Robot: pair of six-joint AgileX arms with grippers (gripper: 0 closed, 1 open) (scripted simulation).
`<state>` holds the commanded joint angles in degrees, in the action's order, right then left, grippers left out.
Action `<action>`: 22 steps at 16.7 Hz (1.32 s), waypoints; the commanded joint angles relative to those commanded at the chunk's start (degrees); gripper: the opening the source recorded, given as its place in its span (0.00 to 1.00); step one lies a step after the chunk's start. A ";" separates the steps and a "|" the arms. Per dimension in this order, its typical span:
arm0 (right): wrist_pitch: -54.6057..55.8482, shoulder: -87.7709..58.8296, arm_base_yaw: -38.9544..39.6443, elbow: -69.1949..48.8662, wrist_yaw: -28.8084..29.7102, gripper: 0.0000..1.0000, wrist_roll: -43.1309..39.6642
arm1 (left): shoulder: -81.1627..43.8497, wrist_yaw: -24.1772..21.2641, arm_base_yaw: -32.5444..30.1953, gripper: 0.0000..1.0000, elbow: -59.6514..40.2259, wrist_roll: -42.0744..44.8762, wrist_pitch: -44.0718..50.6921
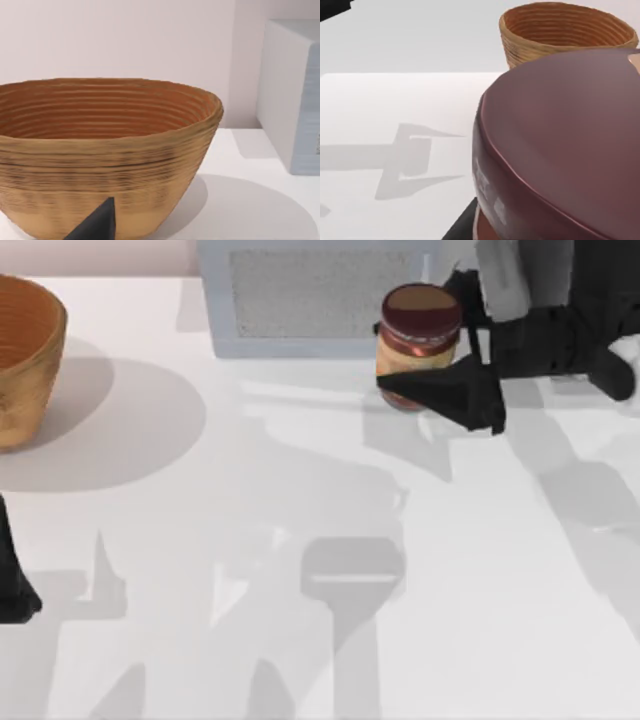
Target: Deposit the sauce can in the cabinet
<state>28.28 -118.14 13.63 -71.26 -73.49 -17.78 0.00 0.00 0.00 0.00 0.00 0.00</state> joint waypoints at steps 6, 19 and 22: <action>-0.97 4.88 -0.62 3.10 2.99 0.00 0.90 | 0.00 0.00 0.00 1.00 0.00 0.00 0.00; -15.20 62.34 -7.51 38.28 39.21 0.00 10.04 | 0.00 0.00 0.00 1.00 0.00 0.00 0.00; -19.03 80.60 -9.40 48.23 49.82 0.00 11.88 | 0.00 0.00 0.00 1.00 0.00 0.00 0.00</action>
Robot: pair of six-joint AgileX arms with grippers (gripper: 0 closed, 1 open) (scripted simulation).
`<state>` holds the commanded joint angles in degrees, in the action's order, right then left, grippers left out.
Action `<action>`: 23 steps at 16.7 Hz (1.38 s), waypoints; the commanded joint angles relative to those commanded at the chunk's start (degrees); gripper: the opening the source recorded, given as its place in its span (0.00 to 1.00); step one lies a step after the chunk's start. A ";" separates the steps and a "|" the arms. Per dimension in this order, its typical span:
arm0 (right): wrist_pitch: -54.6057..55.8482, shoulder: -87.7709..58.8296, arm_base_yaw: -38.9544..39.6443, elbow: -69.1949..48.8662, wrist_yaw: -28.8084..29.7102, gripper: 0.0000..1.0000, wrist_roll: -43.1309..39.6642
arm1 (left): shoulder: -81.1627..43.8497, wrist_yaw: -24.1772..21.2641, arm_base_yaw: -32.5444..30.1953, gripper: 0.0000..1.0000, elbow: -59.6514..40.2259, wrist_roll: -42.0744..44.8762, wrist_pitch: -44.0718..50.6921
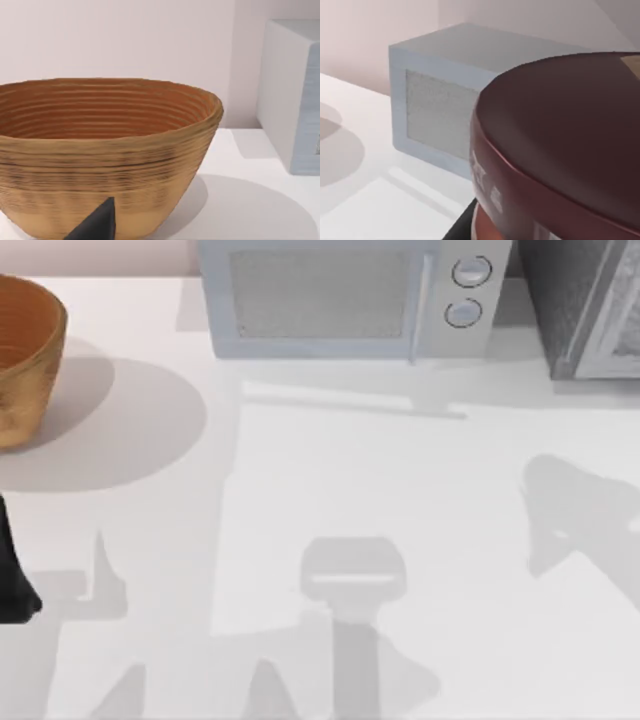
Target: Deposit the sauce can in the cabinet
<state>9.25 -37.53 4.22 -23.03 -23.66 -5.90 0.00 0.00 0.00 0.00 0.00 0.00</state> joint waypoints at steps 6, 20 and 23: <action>-6.88 29.39 -3.07 17.09 17.50 0.00 4.14 | 0.00 0.00 0.00 1.00 0.00 0.00 0.00; -10.77 32.56 -3.78 16.96 24.77 0.00 6.27 | 0.00 0.00 0.00 1.00 0.00 0.00 0.00; -13.78 24.45 -2.97 6.30 26.36 0.00 6.62 | 0.00 0.00 0.00 1.00 0.00 0.00 0.00</action>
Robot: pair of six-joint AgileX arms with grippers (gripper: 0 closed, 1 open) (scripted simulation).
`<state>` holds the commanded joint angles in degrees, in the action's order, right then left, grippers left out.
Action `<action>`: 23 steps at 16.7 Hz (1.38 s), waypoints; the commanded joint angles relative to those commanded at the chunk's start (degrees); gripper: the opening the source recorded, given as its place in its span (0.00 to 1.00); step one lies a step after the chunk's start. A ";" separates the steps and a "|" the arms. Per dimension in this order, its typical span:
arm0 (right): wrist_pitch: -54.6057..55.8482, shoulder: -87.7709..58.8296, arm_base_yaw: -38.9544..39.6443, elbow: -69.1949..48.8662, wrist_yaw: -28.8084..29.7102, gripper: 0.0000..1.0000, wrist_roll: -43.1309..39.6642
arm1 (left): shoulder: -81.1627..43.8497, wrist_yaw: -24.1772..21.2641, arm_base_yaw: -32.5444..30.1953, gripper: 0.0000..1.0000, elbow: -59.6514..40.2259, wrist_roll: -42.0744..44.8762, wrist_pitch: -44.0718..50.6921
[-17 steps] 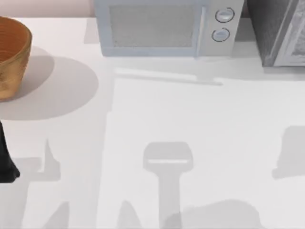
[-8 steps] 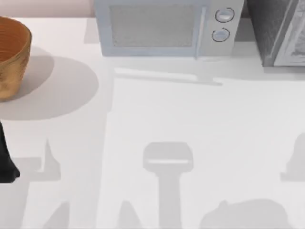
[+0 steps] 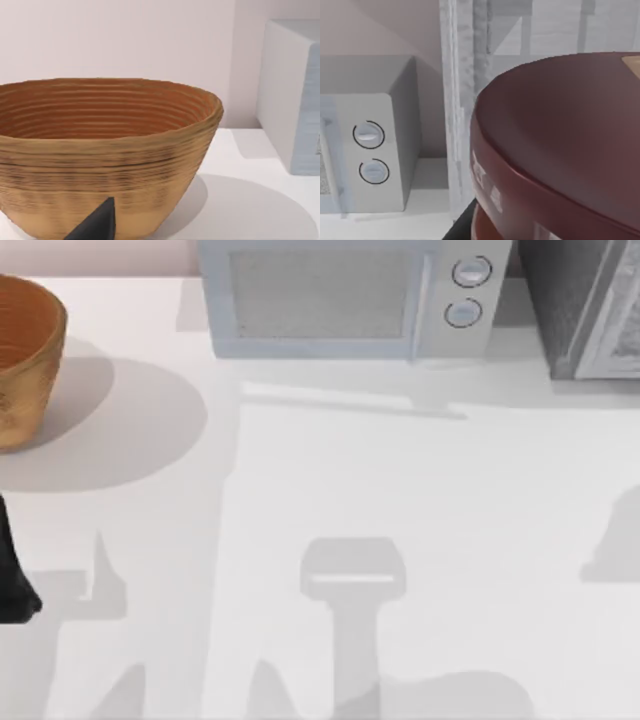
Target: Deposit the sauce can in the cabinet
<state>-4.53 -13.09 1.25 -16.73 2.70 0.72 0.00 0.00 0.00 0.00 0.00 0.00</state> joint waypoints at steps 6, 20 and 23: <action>-9.01 -23.01 3.10 -31.32 3.48 0.00 0.64 | 0.00 0.00 0.00 1.00 0.00 0.00 0.00; -24.98 -64.05 9.71 -89.63 8.66 0.00 0.26 | 0.00 0.00 0.00 1.00 0.00 0.00 0.00; -25.10 -64.40 9.77 -90.12 8.70 0.00 0.24 | 0.00 0.00 0.00 1.00 0.00 0.00 0.00</action>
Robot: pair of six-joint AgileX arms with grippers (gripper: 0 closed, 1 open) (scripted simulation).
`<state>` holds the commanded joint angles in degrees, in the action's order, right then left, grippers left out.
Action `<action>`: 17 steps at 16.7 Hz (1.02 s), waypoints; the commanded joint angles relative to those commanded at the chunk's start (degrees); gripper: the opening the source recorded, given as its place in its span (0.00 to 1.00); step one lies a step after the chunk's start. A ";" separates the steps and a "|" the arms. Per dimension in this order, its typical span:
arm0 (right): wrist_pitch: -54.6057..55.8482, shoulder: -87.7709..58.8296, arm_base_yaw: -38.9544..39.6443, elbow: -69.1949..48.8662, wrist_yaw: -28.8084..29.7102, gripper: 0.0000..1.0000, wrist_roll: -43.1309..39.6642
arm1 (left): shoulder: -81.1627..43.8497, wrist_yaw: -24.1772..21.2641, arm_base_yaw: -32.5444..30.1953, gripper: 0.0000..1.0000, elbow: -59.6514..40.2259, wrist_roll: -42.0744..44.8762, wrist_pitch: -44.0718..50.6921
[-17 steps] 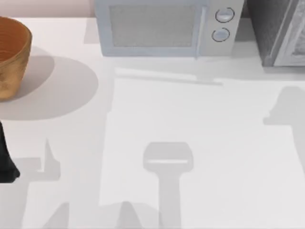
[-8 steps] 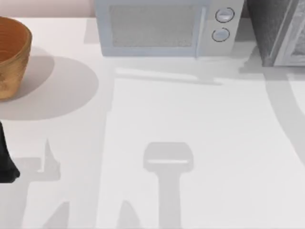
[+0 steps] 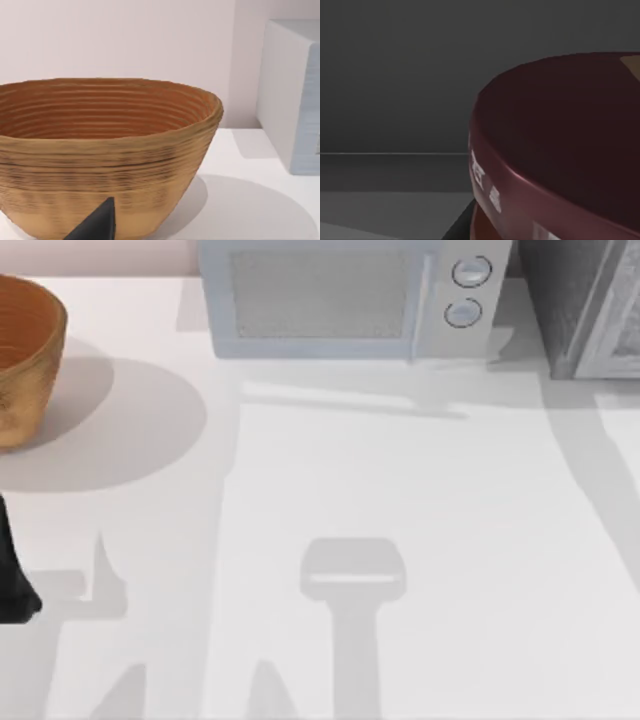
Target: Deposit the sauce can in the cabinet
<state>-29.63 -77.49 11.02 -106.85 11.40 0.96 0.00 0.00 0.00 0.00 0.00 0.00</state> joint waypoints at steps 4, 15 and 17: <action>0.12 -0.73 -0.60 -0.44 -0.21 0.00 0.05 | 0.00 0.00 0.00 1.00 0.00 0.00 0.00; 4.44 -28.78 -4.71 -24.24 -4.20 0.00 0.14 | 0.00 0.00 0.00 1.00 0.00 0.00 0.00; 4.66 -29.44 -5.11 -24.84 -4.47 0.00 0.09 | 0.00 0.00 0.00 1.00 0.00 0.00 0.00</action>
<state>-24.96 -106.93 5.91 -131.70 6.93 1.04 0.00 0.00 0.00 0.00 0.00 0.00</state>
